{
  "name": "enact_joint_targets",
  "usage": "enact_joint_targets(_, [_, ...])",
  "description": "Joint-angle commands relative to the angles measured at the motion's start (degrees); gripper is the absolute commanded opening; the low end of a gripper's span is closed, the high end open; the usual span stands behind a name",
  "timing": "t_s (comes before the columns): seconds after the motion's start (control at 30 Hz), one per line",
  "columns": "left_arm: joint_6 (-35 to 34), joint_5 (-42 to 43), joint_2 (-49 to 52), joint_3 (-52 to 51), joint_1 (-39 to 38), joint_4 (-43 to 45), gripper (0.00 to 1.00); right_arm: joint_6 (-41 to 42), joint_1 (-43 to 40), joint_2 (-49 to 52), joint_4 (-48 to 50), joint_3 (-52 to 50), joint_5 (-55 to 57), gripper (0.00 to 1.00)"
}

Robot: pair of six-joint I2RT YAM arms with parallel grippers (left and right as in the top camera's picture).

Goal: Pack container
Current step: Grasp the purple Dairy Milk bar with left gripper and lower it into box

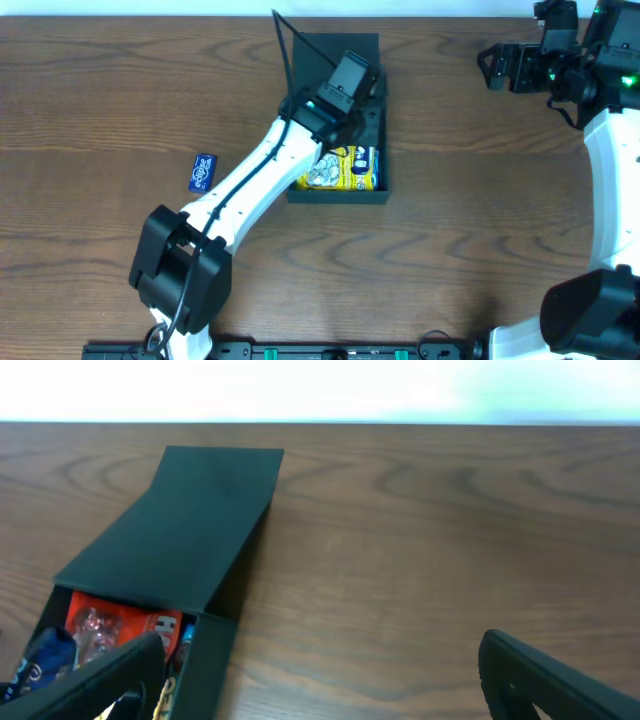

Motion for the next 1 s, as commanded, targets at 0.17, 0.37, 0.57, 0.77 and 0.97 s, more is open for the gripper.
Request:
enact_joint_targets(0.17, [-6.6,-5.9,-0.1,0.8,-1.9,2.2,0.06,0.6,-0.5,-0.9,-0.5,0.6,-0.6,0.99])
enact_joint_targets(0.37, [-6.6,-5.7,-0.1,0.8,-1.9,2.8,0.45,0.6,-0.5,-0.9,-0.5,0.6,-0.6,0.99])
enact_joint_targets(0.57, [-4.9,-3.7,-0.1,0.8,-1.9,3.8,0.72,0.6,-0.5,-0.9,-0.4,0.6,-0.6,0.99])
enact_joint_targets(0.77, [0.6,-4.7,-0.6,0.9,-0.4,3.5,0.78,0.6,-0.5,-0.9,-0.4,0.6,-0.6,0.99])
enact_joint_targets(0.97, [5.0,-11.7,-4.8,0.9,8.1,-2.4,0.80,0.6,-0.5,-0.9,-0.4,0.6,-0.6,0.99])
